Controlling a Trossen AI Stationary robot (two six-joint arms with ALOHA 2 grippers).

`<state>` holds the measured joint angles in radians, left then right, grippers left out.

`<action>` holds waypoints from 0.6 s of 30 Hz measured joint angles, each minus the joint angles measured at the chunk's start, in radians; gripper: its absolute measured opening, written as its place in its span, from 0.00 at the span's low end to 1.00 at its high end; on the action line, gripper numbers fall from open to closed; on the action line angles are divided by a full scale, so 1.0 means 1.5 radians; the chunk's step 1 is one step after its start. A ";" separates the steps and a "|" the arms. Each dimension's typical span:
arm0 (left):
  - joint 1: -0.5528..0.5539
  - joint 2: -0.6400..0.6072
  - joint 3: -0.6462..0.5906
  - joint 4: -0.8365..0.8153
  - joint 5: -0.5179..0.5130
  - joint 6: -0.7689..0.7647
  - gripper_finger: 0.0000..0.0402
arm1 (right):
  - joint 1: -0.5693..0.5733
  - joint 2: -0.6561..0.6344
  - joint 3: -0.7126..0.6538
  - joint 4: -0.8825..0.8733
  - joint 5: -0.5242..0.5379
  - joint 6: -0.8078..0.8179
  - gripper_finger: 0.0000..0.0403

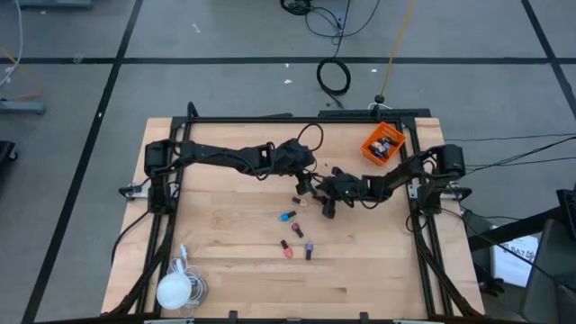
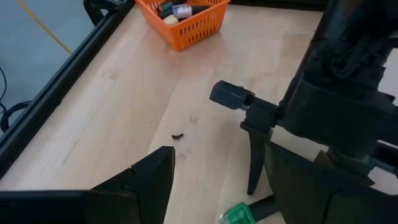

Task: Pick & Place Nail Polish
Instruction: Put the green nail polish bottle into the orange basket

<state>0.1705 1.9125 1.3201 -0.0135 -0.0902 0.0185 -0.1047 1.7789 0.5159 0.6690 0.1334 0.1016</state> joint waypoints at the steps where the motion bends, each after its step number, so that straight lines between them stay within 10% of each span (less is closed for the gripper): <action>1: 0.000 0.000 0.000 0.000 0.000 0.000 0.61 | -0.003 0.000 0.000 -0.003 -0.001 0.006 0.42; 18: 0.000 0.000 0.000 0.003 0.000 0.000 0.61 | -0.007 0.001 -0.002 0.008 0.052 0.029 0.42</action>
<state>0.1703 1.9125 1.3201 -0.0093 -0.0895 0.0181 -0.1158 1.7805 0.5133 0.6805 0.2111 0.1447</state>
